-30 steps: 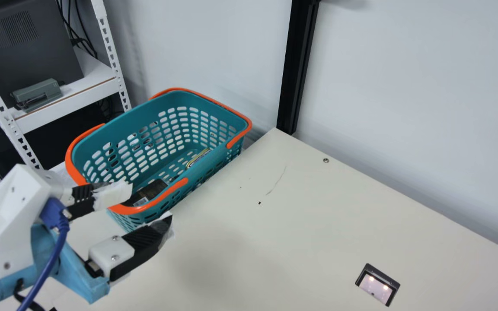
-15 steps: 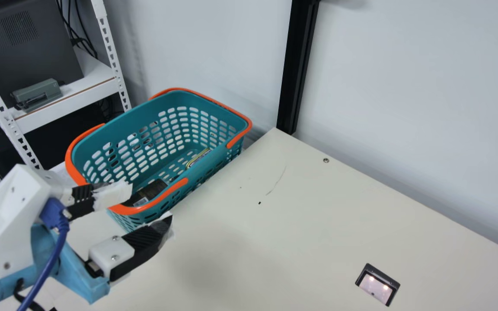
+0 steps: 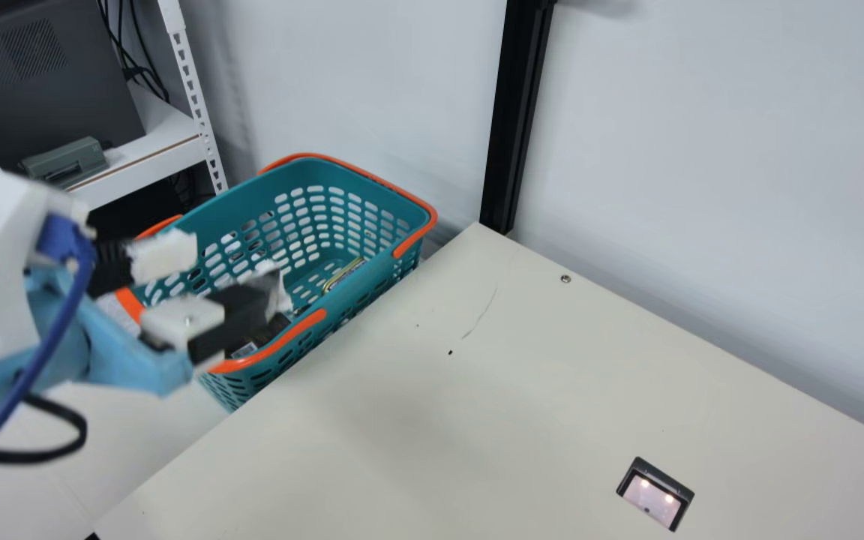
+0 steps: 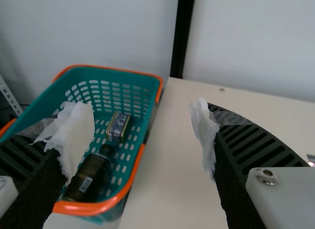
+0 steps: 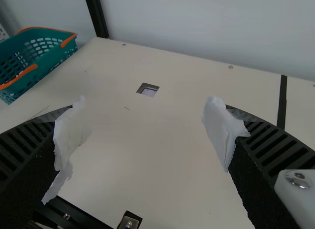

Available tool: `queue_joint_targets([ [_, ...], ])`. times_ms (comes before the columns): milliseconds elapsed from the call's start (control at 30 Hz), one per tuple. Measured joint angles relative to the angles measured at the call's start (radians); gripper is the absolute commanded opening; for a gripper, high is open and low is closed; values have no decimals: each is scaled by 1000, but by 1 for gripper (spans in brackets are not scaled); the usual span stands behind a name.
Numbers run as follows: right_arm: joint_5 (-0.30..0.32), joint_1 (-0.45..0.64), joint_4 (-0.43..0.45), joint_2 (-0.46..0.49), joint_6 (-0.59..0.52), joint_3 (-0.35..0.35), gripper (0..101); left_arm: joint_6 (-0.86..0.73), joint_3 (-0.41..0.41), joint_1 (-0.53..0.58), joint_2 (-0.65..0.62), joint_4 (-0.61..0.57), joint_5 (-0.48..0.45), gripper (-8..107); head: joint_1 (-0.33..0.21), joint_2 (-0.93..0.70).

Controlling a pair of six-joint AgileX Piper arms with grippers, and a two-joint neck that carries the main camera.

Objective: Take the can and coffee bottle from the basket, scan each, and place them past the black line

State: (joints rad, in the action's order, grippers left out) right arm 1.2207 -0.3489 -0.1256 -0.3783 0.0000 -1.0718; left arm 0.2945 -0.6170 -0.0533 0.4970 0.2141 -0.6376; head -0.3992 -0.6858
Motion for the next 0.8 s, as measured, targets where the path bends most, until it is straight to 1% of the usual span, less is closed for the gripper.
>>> queue_joint_targets([
  [167,0,0,0,0,0,0,101,16,-146,-51,151,50,0,90,0,0],
  [233,0,0,0,0,0,0,101,-11,-203,-78,217,38,-2,90,0,0],
  [333,0,0,0,0,0,0,101,-83,-285,-135,314,-12,2,90,0,0],
  [400,0,0,0,0,0,0,101,-151,-341,-184,385,-62,6,90,0,0],
  [500,0,0,0,0,0,0,101,-284,-440,-277,509,-171,0,90,0,0],
  [600,0,0,0,0,0,0,101,-431,-532,-376,628,-286,-27,90,0,0],
  [767,0,0,0,0,0,0,101,-722,-706,-563,845,-473,-120,90,0,0],
  [800,0,0,0,0,0,0,101,-763,-739,-587,875,-495,-137,90,0,0],
])
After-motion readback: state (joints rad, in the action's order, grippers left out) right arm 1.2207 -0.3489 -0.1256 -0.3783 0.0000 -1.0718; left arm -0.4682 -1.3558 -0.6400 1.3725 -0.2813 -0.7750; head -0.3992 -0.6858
